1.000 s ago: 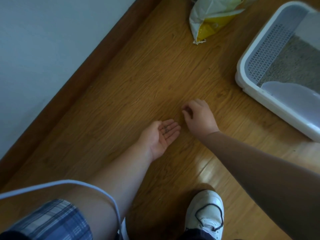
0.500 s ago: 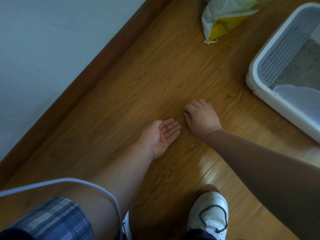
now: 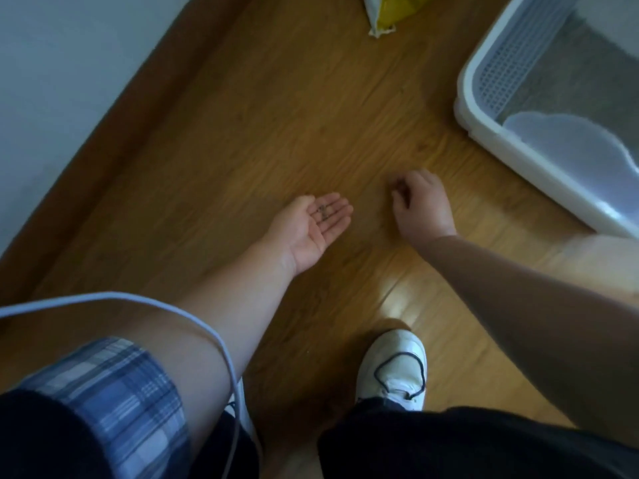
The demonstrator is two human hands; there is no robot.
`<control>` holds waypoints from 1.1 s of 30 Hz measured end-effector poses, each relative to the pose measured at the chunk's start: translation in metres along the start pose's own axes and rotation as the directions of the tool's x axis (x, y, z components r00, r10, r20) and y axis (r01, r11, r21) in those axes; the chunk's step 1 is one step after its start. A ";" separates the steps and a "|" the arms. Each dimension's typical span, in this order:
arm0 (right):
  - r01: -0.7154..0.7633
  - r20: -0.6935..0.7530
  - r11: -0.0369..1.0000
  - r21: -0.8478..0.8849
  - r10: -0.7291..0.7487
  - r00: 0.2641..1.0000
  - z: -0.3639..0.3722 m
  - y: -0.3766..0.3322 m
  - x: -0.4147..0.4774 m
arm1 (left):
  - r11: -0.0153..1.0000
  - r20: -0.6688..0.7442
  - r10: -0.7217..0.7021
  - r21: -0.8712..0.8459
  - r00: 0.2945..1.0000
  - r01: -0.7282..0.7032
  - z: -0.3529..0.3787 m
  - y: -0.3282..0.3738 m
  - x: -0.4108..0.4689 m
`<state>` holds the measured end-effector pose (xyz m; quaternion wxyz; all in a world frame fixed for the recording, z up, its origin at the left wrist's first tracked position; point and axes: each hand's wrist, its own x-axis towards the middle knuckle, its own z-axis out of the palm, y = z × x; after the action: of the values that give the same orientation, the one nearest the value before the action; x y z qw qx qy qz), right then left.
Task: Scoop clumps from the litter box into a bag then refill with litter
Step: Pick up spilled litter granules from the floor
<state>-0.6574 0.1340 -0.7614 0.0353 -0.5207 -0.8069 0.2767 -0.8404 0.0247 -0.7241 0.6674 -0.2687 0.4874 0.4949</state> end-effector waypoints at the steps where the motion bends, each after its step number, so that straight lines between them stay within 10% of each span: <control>1: 0.004 0.009 1.000 0.000 -0.004 1.000 0.000 0.000 -0.001 | 1.000 -0.003 0.000 0.003 1.000 0.000 0.001 -0.001 0.001; 25: 0.174 0.076 0.977 -0.126 -0.165 0.983 0.010 -0.007 0.005 | 0.999 0.014 -0.015 0.044 1.000 0.014 0.016 -0.015 0.011; 33: 0.315 -0.022 0.931 0.181 -0.317 0.948 -0.006 -0.042 -0.014 | 1.000 0.001 -0.003 0.013 1.000 0.003 0.026 -0.016 0.017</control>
<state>-0.6833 0.1112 -0.7325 0.1239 -0.3776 -0.8515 0.3421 -0.8145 0.0475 -0.7312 0.6703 -0.2648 0.4896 0.4908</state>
